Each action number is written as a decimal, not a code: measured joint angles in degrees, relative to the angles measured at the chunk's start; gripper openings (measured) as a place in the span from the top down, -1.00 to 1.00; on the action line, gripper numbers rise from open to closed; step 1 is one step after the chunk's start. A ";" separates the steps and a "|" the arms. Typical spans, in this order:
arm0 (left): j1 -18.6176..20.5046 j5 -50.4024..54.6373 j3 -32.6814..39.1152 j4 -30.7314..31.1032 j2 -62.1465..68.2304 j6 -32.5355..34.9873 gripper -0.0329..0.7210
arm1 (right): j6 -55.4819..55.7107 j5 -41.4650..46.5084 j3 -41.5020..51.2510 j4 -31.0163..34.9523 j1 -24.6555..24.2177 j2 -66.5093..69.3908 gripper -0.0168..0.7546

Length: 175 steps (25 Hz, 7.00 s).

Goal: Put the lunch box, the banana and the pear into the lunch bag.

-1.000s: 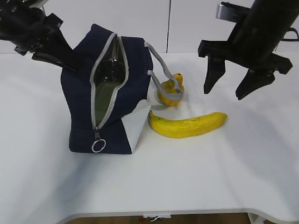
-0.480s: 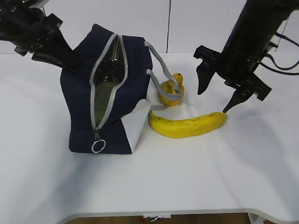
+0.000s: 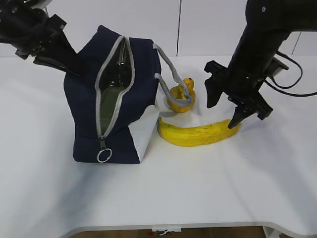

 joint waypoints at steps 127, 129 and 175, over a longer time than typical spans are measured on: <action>0.00 0.37 -0.09 -8.46 0.00 0.00 0.89 | -97.50 -3.94 -25.96 32.31 -0.12 5.68 0.22; 0.00 0.37 -0.09 -8.46 0.00 0.00 0.89 | -99.01 -4.51 -25.96 33.16 -0.12 6.58 0.22; 0.00 0.37 -0.09 -8.54 0.00 0.00 0.89 | -112.64 2.04 -33.21 46.51 -0.12 13.60 -0.45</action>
